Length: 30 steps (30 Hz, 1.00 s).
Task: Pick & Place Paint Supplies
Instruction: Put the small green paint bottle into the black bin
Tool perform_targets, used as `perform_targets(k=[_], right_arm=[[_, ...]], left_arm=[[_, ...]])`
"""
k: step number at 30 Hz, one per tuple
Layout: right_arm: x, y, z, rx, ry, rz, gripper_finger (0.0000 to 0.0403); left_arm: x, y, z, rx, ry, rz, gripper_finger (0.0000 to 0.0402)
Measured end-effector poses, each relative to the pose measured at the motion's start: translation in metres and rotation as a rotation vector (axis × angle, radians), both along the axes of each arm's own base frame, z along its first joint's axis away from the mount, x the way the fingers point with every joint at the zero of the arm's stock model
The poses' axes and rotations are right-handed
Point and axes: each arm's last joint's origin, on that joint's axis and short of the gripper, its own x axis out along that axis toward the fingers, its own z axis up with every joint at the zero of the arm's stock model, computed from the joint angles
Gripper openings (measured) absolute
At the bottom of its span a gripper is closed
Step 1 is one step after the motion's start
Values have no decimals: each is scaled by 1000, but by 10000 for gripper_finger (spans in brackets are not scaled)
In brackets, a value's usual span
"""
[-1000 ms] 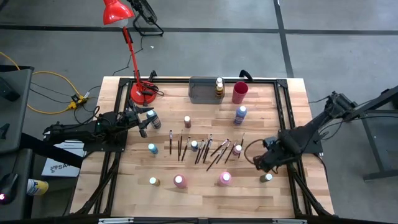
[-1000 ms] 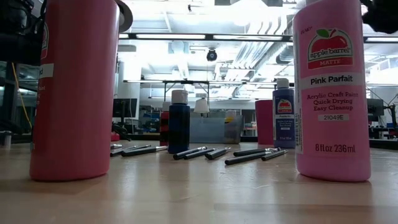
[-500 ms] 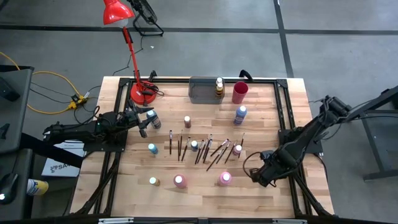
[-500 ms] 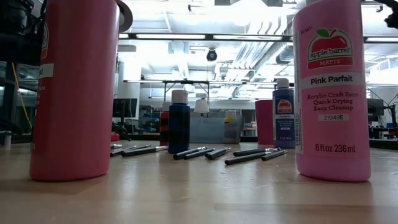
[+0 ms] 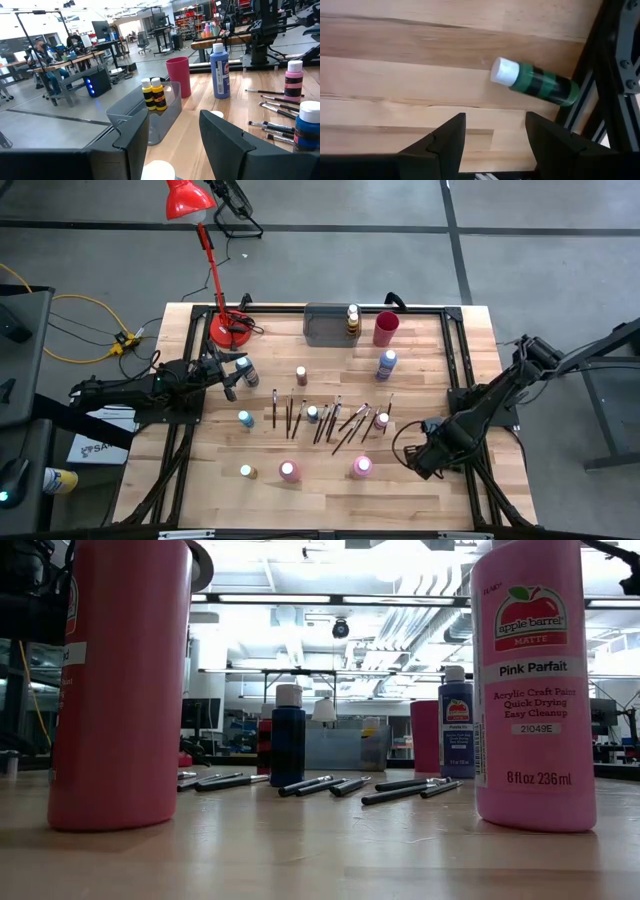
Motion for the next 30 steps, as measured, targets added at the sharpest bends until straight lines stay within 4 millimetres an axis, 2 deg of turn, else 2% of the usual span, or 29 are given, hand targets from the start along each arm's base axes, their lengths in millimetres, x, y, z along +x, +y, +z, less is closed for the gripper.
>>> perform_targets(k=[5,9,16,21,26,30], right_arm=[[-1,-2,-3,-19,-23,191,200],[-7,-6,-17,-13,-9,370,200],[-16,-17,-42,84,38,645,200],[-11,-22,-46,156,-26,877,200],[-2,-34,-45,229,-54,961,200],[5,-49,-45,299,-59,951,200]], left_arm=[[0,0,0,0,0,0,171],[0,0,0,0,0,0,171],[0,0,0,0,0,0,171],[0,0,0,0,0,0,171],[0,0,0,0,0,0,171],[0,0,0,0,0,0,171]])
